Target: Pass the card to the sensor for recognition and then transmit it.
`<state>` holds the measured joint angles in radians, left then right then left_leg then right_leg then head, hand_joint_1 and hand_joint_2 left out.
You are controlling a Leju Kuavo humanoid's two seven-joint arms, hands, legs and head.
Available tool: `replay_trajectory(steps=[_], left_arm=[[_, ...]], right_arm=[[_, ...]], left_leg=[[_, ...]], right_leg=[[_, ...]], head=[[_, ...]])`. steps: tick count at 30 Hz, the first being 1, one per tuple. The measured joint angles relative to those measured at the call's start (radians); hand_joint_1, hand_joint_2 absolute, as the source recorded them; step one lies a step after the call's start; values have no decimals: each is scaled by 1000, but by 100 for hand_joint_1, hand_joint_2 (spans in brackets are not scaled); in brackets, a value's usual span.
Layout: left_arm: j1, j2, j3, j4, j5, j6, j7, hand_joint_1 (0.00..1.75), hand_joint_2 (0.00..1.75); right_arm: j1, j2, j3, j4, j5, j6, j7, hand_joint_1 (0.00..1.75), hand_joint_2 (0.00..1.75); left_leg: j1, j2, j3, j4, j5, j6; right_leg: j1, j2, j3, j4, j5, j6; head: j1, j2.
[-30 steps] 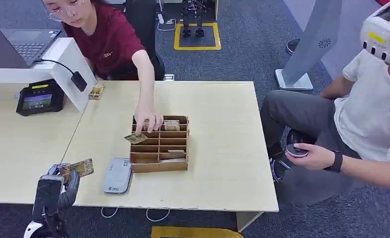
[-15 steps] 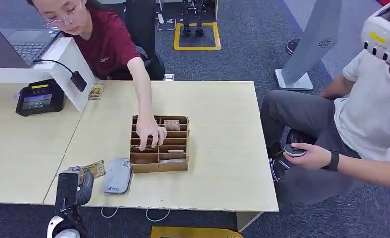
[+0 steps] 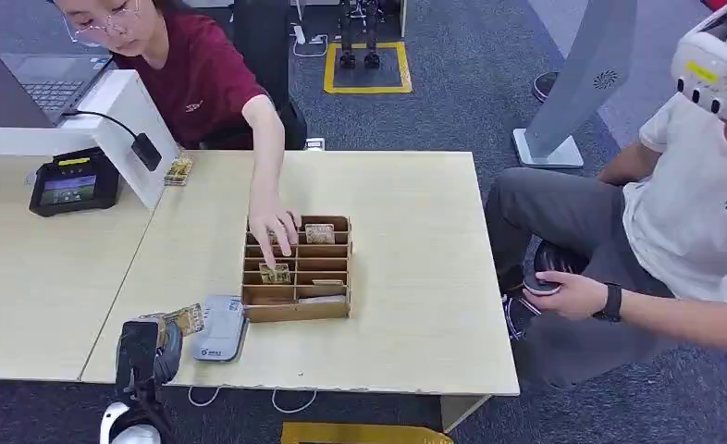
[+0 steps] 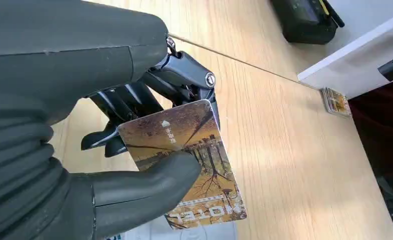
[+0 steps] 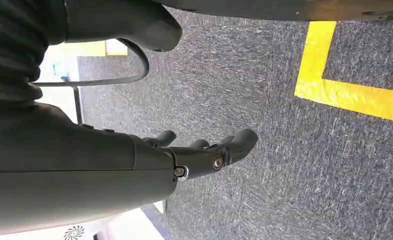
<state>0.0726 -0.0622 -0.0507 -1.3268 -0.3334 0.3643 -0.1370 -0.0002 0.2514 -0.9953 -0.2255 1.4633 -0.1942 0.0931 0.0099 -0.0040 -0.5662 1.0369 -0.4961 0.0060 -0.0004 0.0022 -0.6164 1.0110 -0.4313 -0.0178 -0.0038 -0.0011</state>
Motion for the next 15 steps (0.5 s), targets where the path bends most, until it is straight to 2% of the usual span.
replay_trajectory(steps=[9,15], left_arm=[[-7,-3,-1,16,-19,15,-9,175,175],[-22,-12,-13,63,-43,34,-9,175,175]], right_arm=[[0,0,1,0,2,0,2,0,175],[-1,1,2,1,10,0,6,0,175]], left_leg=[[0,0,0,0,0,0],[0,0,0,0,0,0]], right_leg=[[0,0,0,0,0,0],[0,0,0,0,0,0]], head=[[0,0],[0,0]])
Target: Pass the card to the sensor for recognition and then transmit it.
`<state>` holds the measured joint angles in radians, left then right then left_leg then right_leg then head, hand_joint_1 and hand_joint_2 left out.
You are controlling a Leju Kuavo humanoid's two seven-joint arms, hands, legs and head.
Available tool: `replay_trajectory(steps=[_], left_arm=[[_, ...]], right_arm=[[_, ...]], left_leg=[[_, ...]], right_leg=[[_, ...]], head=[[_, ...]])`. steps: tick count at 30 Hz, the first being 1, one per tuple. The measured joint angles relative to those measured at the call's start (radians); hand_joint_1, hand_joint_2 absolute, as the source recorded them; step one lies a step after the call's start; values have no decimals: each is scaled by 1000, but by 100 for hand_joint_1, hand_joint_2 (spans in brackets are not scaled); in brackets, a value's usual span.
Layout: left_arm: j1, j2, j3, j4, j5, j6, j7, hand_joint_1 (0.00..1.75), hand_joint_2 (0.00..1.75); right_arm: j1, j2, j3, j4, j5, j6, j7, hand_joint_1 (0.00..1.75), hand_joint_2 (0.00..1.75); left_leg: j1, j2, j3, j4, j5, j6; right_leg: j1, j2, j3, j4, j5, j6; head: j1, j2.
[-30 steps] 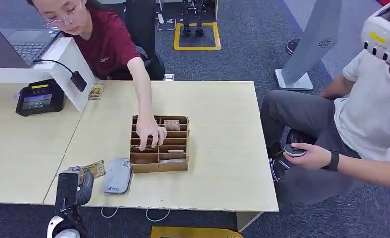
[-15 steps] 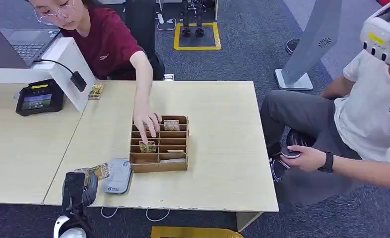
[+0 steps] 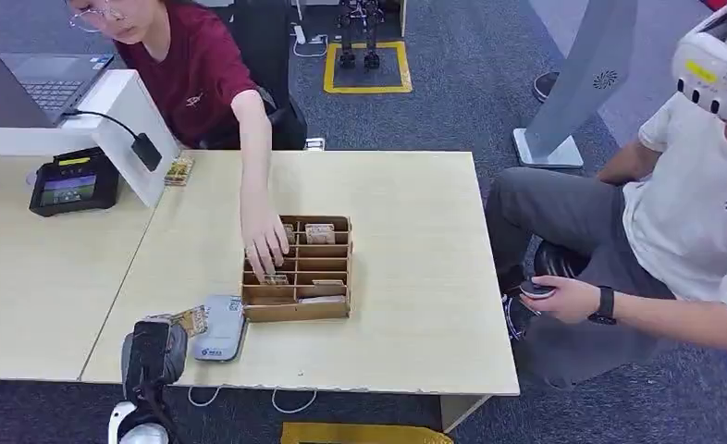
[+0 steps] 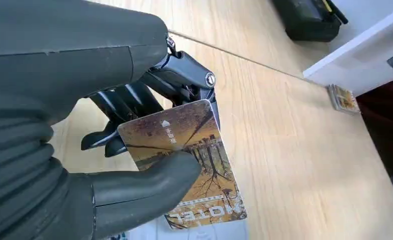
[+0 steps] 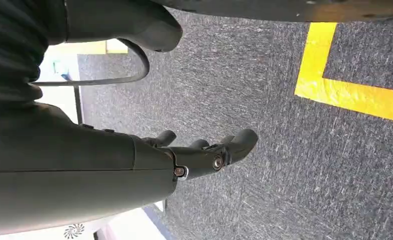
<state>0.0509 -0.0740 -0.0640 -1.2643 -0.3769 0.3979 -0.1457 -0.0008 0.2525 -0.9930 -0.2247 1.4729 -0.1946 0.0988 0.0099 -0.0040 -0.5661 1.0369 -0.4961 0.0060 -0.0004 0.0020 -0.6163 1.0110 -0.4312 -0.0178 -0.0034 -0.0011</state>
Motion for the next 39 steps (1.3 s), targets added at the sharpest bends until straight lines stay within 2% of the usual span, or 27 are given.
replay_trajectory(steps=[16,31,39], left_arm=[[-70,-23,-19,190,-72,46,-2,175,175],[-128,-24,-38,308,-121,57,0,175,175],[-178,-32,-62,407,-209,93,2,175,175]], right_arm=[[0,2,19,1,21,-3,6,0,175],[0,2,24,2,24,1,8,0,175],[0,2,25,2,30,1,6,0,175]], left_leg=[[0,0,0,0,0,0],[0,-2,0,0,2,1],[-1,-10,0,-1,4,4]], right_leg=[[0,0,0,0,0,0],[0,-2,2,0,1,1],[-2,-9,4,0,2,2]], head=[[0,0],[0,0],[0,0]])
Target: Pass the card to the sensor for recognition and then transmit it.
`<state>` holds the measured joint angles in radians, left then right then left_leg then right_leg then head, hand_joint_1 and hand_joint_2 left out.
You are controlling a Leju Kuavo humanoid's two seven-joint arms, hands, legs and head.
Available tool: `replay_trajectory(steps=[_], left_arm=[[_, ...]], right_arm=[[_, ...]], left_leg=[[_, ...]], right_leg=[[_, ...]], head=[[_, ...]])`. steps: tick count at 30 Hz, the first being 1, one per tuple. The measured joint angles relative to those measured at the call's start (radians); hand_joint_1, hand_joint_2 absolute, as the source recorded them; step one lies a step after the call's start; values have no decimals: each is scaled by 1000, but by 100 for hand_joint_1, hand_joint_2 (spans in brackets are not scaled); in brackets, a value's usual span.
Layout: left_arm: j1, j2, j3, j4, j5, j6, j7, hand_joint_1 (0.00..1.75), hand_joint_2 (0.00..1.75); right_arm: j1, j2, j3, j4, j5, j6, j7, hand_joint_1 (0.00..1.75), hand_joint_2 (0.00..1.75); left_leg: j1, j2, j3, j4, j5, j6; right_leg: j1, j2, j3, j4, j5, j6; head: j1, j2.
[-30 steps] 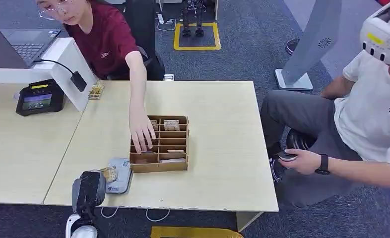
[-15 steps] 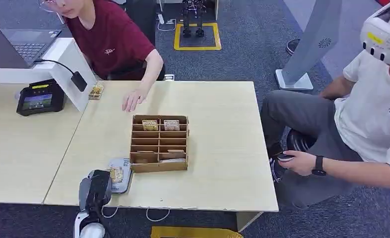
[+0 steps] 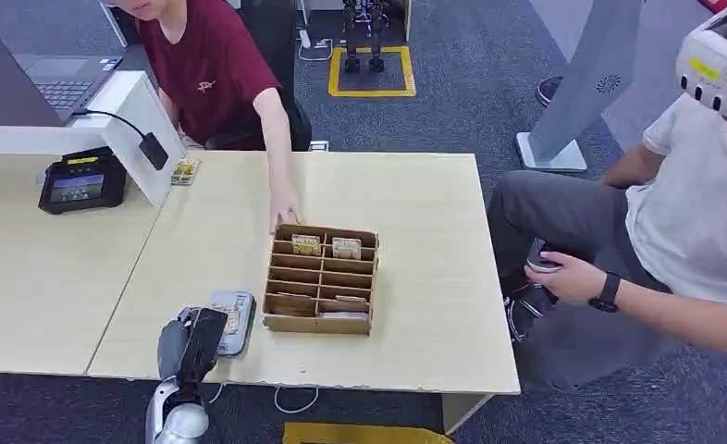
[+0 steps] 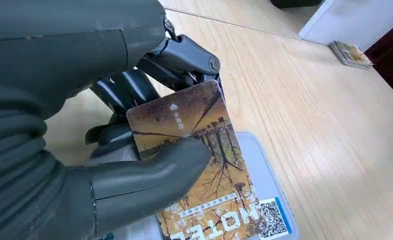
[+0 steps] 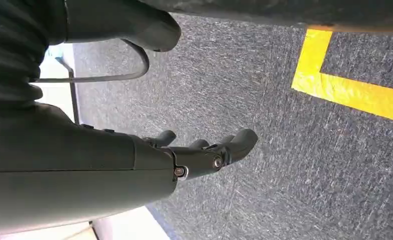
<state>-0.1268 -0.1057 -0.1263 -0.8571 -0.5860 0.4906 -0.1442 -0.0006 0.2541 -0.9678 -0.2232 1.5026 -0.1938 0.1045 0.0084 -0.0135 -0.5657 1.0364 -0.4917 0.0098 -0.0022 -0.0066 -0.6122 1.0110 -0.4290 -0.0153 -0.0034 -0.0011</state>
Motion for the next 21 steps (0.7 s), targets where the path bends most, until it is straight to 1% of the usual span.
replay_trajectory(steps=[3,6,10,13,21], left_arm=[[-13,-1,-4,20,-10,-5,0,175,175],[-18,-4,-6,27,-10,-10,0,175,175],[-20,-9,-7,30,-10,-10,0,175,175],[-22,-10,-8,33,-10,-10,0,175,175],[-22,-10,-9,34,-10,-10,0,175,175]], right_arm=[[0,0,0,0,1,0,0,0,175],[0,0,0,0,1,0,0,0,175],[0,0,0,0,1,0,0,0,175],[0,0,0,0,1,0,0,0,175],[0,0,0,0,1,0,0,0,175]], left_leg=[[0,-1,0,0,0,0],[0,-1,0,0,1,-1],[0,-1,0,0,1,-2],[-1,-1,0,0,4,1],[-1,-1,0,0,4,1]], right_leg=[[0,-1,1,0,0,1],[0,-1,0,0,1,3],[0,-1,1,0,2,3],[-1,-1,1,0,2,3],[-1,-1,1,0,2,3]], head=[[0,0],[0,0],[0,0],[0,0],[0,0]])
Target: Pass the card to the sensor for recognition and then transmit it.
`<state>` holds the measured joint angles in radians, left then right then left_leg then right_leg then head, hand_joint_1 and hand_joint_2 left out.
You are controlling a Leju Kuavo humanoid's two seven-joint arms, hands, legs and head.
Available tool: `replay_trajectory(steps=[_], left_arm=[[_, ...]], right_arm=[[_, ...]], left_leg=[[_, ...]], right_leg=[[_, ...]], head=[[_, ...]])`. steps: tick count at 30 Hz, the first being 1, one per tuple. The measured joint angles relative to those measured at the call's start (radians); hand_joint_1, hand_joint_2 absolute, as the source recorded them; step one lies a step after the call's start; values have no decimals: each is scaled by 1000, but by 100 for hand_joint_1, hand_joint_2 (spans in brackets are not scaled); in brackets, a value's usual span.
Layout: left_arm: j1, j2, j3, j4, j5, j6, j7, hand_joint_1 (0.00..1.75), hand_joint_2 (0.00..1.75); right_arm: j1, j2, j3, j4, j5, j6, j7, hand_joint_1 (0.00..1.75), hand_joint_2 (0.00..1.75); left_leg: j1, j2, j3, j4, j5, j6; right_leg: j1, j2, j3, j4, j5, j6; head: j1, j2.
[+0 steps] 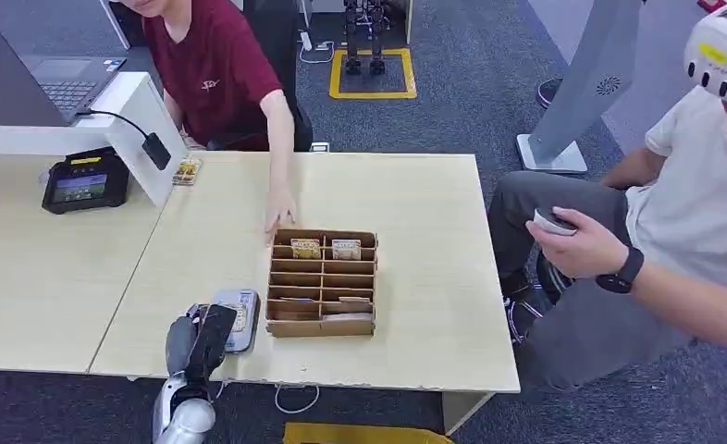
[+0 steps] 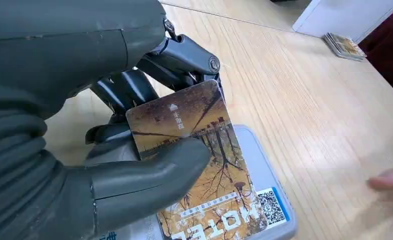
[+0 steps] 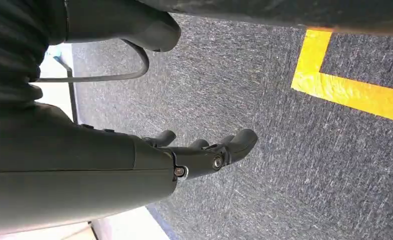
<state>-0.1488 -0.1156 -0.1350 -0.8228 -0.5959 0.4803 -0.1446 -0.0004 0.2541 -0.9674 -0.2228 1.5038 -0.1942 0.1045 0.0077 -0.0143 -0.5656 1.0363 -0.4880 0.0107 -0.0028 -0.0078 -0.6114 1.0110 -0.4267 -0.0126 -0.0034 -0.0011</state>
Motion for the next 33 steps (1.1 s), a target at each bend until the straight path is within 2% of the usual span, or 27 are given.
replay_trajectory(steps=[1,29,30,31,32,33], left_arm=[[0,0,0,0,0,0,0,175,175],[-1,-1,-7,1,0,0,0,175,175],[-6,2,-7,0,27,18,-28,175,175],[-10,26,-7,-29,98,40,-81,175,175],[-4,53,-8,-92,172,11,-98,175,175],[-16,99,-7,-176,210,-62,-54,175,175]], right_arm=[[0,0,0,0,0,0,0,0,175],[0,0,0,0,0,0,0,0,175],[0,0,0,0,9,3,-3,0,175],[1,-2,7,0,29,12,-12,0,175],[1,-7,16,0,41,25,-23,0,175],[2,-12,25,0,47,40,-35,0,175]], left_leg=[[0,0,0,0,0,0],[0,0,0,0,0,0],[0,0,0,0,1,-1],[1,0,-1,0,4,-5],[3,3,-4,0,6,-7],[5,4,-11,3,7,-9]], right_leg=[[0,0,0,0,2,-3],[0,0,0,0,2,-3],[0,0,0,0,2,-3],[1,0,-2,0,3,-5],[3,3,-6,0,6,-7],[6,5,-13,0,11,-9]], head=[[0,0],[0,0],[0,0],[0,0],[0,0],[3,0]])
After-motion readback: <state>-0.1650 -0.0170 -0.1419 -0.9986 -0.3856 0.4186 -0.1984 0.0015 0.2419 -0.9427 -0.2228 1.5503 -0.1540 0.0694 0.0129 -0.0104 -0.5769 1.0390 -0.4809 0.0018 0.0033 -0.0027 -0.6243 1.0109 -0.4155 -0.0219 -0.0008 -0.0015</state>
